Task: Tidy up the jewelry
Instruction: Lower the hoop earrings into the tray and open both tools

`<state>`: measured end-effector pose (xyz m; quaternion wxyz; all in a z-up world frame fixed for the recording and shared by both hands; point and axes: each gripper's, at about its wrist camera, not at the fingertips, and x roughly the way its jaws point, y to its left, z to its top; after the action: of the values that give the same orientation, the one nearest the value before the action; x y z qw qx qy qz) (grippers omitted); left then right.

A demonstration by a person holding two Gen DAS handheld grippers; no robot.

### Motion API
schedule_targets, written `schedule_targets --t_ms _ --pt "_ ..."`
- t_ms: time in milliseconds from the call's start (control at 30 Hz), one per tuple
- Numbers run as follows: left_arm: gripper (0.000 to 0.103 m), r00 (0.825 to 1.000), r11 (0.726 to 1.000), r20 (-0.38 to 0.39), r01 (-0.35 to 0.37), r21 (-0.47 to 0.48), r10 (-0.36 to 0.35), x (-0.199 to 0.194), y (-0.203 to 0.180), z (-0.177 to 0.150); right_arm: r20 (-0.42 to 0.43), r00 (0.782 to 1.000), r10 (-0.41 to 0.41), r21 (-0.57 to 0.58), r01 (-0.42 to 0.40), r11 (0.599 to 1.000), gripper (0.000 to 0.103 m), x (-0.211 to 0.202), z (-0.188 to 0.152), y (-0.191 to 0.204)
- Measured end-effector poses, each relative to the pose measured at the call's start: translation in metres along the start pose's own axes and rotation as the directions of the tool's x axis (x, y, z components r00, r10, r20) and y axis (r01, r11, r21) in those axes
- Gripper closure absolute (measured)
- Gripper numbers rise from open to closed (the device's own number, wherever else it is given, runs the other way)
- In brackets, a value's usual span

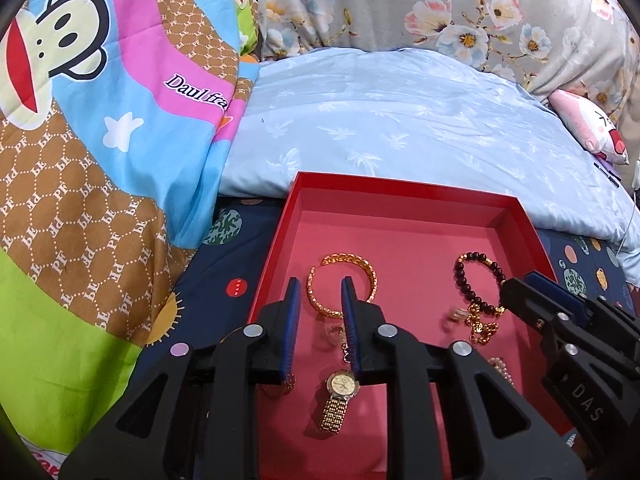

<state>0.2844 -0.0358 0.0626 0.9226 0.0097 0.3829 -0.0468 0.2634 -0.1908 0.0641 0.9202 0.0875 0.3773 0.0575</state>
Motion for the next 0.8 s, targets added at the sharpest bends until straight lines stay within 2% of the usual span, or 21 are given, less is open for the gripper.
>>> schedule_targets --t_ms 400,467,533,600,667,800 --pt "0.079 1.000 1.000 0.021 0.011 0.024 -0.012 -0.024 -0.010 -0.005 0.017 1.000 -0.011 -0.016 0.011 1.000 0.078 -0.027 -0.012 0.010" --pt "0.076 1.000 1.000 0.024 0.009 0.027 -0.010 -0.029 -0.011 -0.007 0.014 1.000 -0.018 -0.025 0.018 1.000 0.078 -0.031 -0.015 0.011" --pt "0.067 0.999 1.000 0.034 0.002 0.026 -0.003 -0.035 -0.011 -0.009 0.011 1.000 -0.022 -0.029 0.023 0.999 0.078 -0.035 -0.019 0.013" --pt "0.067 0.999 1.000 0.039 -0.001 0.028 0.000 -0.041 -0.012 -0.011 0.013 1.000 -0.025 -0.027 0.026 0.999 0.075 -0.041 -0.021 0.013" --pt "0.067 0.999 1.000 0.041 -0.001 0.028 0.000 -0.046 -0.012 -0.012 0.021 0.999 -0.028 -0.024 0.028 0.999 0.068 -0.048 -0.023 0.014" --pt "0.067 0.999 1.000 0.042 0.005 0.029 -0.006 -0.059 -0.015 -0.018 0.037 0.999 -0.036 -0.029 0.038 0.999 0.065 -0.065 -0.029 0.018"
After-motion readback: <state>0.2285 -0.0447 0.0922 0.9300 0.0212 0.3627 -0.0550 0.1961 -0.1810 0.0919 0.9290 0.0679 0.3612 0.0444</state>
